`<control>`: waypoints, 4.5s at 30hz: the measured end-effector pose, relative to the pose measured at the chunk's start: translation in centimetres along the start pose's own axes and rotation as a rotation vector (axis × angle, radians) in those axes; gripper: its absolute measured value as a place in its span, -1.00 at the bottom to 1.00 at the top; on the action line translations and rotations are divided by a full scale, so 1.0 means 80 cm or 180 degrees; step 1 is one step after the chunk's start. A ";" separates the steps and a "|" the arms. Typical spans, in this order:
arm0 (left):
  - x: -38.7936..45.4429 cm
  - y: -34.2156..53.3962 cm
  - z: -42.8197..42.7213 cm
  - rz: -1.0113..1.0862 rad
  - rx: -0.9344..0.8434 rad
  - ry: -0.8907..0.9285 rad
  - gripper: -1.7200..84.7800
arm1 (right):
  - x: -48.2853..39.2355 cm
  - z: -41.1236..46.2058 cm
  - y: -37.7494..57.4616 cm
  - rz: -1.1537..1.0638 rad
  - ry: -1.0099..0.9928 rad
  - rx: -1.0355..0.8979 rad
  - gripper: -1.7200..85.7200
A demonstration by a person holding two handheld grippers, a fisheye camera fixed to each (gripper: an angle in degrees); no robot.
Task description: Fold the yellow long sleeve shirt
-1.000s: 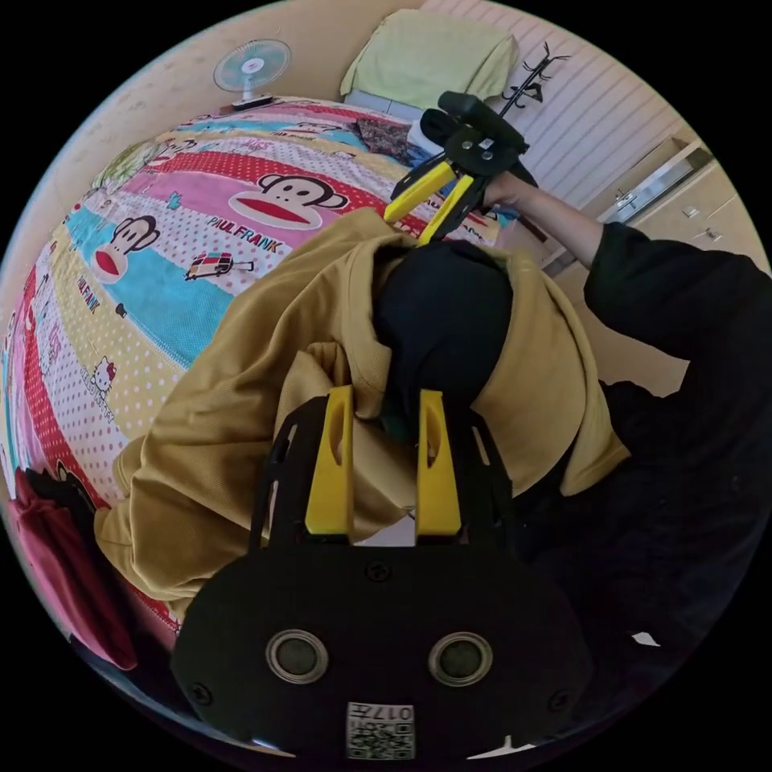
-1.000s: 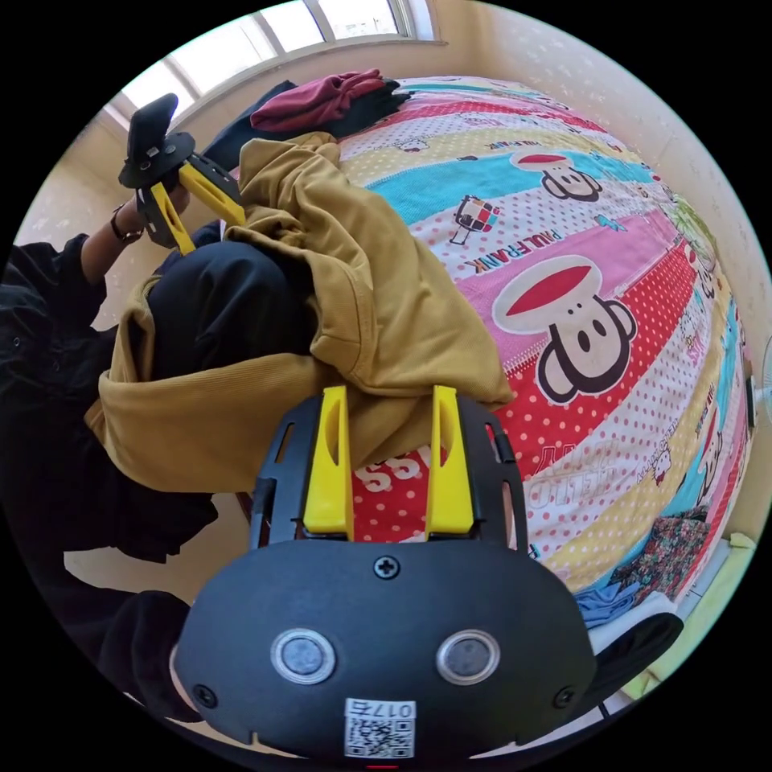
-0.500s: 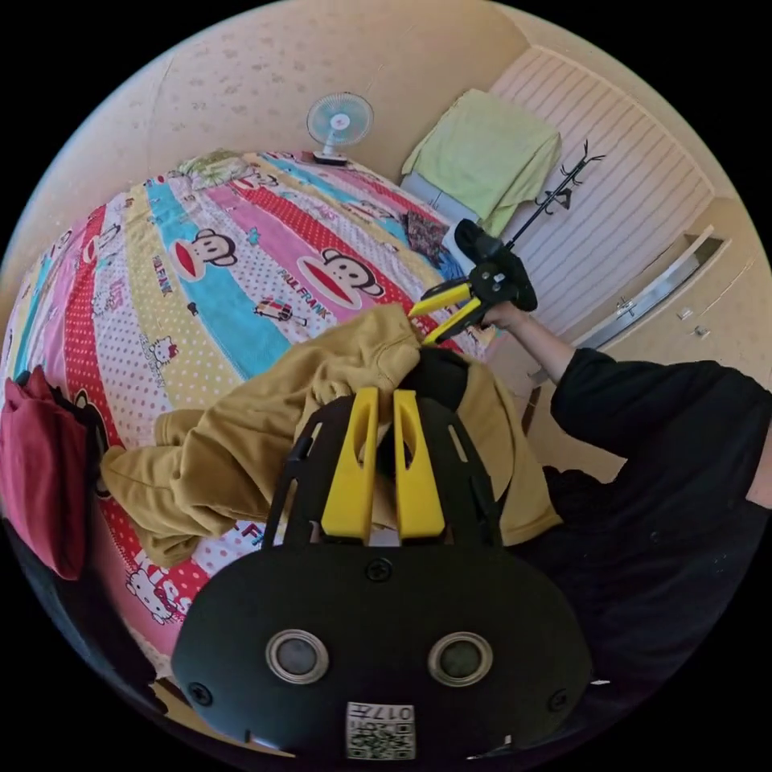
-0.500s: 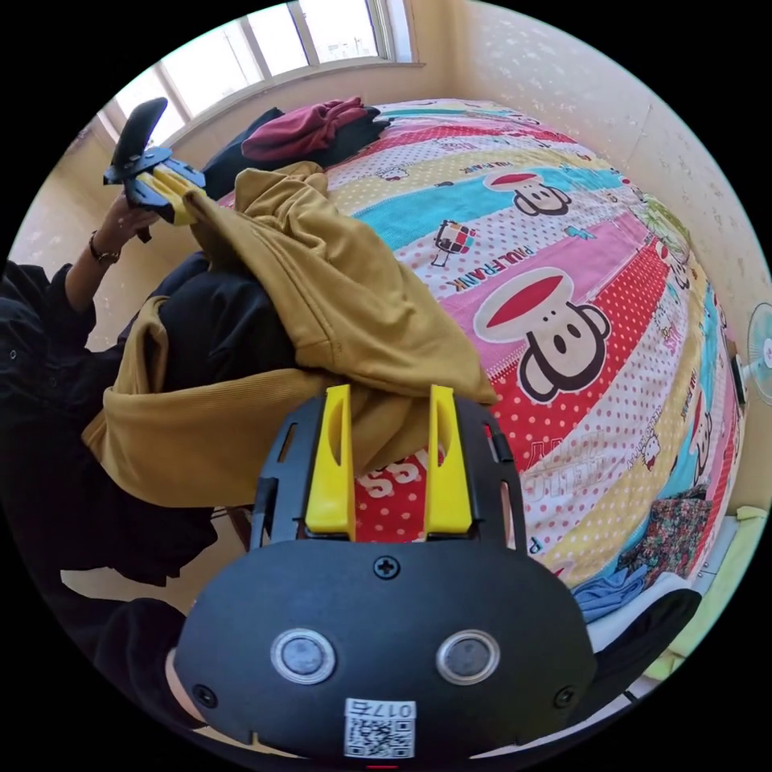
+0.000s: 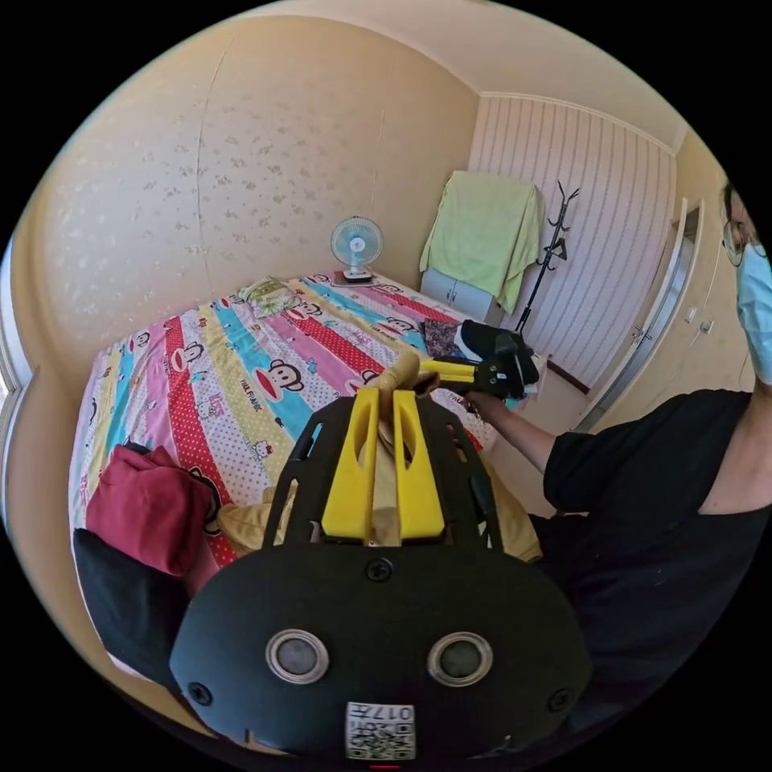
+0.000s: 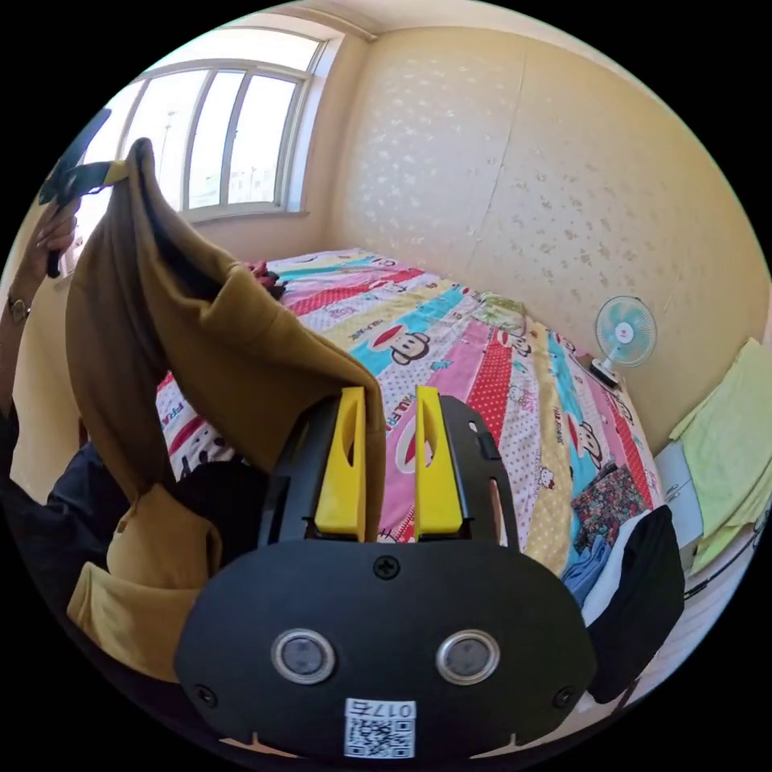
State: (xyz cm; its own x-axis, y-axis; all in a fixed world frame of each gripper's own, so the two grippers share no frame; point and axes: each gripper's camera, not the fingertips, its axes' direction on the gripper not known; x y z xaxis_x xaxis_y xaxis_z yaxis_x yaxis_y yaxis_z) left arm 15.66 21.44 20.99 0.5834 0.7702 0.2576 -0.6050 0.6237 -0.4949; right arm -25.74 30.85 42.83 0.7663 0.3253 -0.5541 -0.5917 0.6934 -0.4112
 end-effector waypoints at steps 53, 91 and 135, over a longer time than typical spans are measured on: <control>0.147 -0.003 -0.309 -0.0384 0.3101 0.0825 -0.98 | -0.259 -0.620 -0.015 0.0843 -0.0239 0.2269 -0.91; -0.272 -0.023 0.226 -0.1689 -0.0279 -0.0736 -0.77 | 0.034 0.088 -0.051 0.1233 0.0753 -0.1580 -0.74; -0.243 -0.131 -0.100 -0.2341 -0.0560 0.1445 -0.87 | 0.277 -0.483 -0.285 0.2582 -0.1469 -0.1118 -0.89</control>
State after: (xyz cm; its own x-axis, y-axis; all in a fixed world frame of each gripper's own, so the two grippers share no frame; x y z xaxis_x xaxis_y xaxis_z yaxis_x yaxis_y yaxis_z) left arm 14.98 -1.11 14.53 0.9738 0.0311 0.2251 0.0790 0.8824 -0.4638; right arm -4.96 -2.63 11.97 0.0753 0.8861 -0.4574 -0.9627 -0.0549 -0.2649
